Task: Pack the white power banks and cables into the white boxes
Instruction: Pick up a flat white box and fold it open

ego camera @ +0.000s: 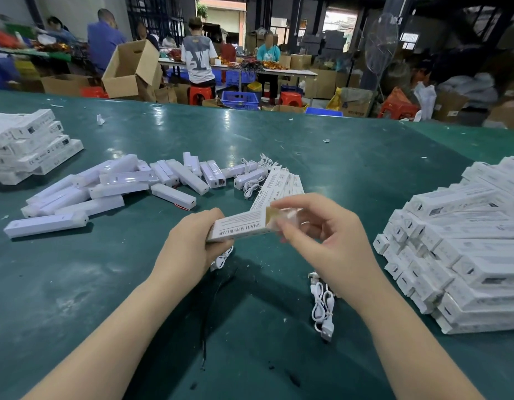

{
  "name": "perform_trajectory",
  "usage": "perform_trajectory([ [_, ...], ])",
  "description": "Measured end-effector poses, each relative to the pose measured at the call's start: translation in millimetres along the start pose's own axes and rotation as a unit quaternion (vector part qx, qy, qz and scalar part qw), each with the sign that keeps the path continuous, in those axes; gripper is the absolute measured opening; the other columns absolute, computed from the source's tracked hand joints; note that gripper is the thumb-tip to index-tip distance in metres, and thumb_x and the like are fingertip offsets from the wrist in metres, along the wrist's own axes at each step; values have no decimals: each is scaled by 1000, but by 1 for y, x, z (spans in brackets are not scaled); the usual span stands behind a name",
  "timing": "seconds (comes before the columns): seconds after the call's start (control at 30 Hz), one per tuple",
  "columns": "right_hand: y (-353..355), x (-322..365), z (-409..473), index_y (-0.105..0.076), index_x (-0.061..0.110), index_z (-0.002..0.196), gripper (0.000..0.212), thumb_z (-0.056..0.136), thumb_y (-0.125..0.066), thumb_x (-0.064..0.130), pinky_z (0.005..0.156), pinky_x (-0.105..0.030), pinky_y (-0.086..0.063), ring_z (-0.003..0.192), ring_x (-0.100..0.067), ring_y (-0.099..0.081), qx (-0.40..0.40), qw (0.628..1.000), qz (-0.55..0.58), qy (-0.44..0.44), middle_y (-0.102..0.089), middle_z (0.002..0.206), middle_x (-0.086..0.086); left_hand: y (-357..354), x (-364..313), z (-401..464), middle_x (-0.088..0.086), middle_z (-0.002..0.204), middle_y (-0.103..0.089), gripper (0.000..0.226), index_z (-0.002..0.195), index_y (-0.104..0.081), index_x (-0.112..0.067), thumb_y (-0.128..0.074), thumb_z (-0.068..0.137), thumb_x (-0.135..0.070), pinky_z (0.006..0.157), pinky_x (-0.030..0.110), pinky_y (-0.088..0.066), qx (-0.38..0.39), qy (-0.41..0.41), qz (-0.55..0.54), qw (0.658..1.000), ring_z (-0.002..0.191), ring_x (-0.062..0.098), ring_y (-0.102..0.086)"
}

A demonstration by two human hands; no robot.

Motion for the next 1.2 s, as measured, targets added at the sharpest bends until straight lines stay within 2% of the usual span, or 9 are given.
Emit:
perform_trajectory([
  [0.23,-18,-2,-7,-77,17,96,22,86,-70,-2,81,-14,-52,104,1,-64,-113,992,-39,43,-65,122,-3,-4,-6,-3,-6,65,-46,27,72,-43,-21,-67,82,-15,55,31,-35,-18,55,-1,998,61,13,-37],
  [0.37,-33,-2,-13,-68,27,120,32,90,-62,18,103,-15,-41,133,9,-40,-61,998,31,-10,-37,151,8,-7,-9,-5,-4,70,-48,21,77,-42,-18,-62,84,-17,53,29,-34,-32,101,-20,994,60,12,-31],
  [0.43,-38,-1,-14,-57,28,133,43,90,-57,28,115,-23,-31,141,9,-25,-35,999,-19,-5,-29,158,2,-6,-10,-5,-1,69,-49,19,79,-41,-17,-60,84,-18,53,31,-35,-38,122,-15,992,61,16,-33],
  [0.5,-41,-1,-15,-49,21,142,51,92,-56,29,115,-14,-21,141,14,-18,-25,993,-110,33,-23,161,-2,-4,-12,-5,0,68,-48,23,78,-38,-17,-59,84,-16,53,32,-37,-38,130,10,991,61,19,-34],
  [0.67,-44,-2,-17,-42,22,146,52,96,-54,23,116,-16,-21,146,-1,-22,-1,985,-146,91,-34,158,0,1,-18,-6,-2,67,-44,28,75,-34,-17,-60,84,-11,60,42,-44,-56,84,47,994,68,25,-36],
  [0.77,-42,0,-16,-61,30,128,35,95,-59,17,109,-25,-40,134,-8,-48,-69,995,-12,70,-60,137,6,2,-18,-6,-3,67,-42,25,76,-39,-16,-62,83,-10,61,45,-44,-67,74,55,994,69,25,-35],
  [0.9,-32,-2,-10,-73,29,101,22,89,-71,10,86,-15,-52,104,-5,-68,-166,971,166,-44,-75,104,11,2,-20,-5,-7,72,-49,18,84,-52,-16,-70,84,-16,58,42,-46,-85,41,101,990,77,22,-42],
  [1.07,-32,-9,-7,-77,25,101,22,92,-65,8,88,-24,-55,95,-11,-71,-159,942,263,-132,-77,95,2,3,-19,-5,-10,77,-51,19,88,-54,-17,-72,83,-18,55,34,-38,-98,33,126,987,79,20,-41],
  [1.2,-36,-9,-8,-79,35,96,21,88,-68,19,101,-28,-48,110,-8,-66,-135,947,260,-135,-75,109,8,3,-18,-5,-9,78,-53,20,88,-53,-18,-72,83,-18,56,35,-39,-95,38,130,986,80,20,-41],
])
Point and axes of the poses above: each hand's wrist, its own z-axis towards the middle knuckle, its own y-axis out of the back of the hand, x = y × z, the point moved 1 cm from there along z, towards the middle knuckle
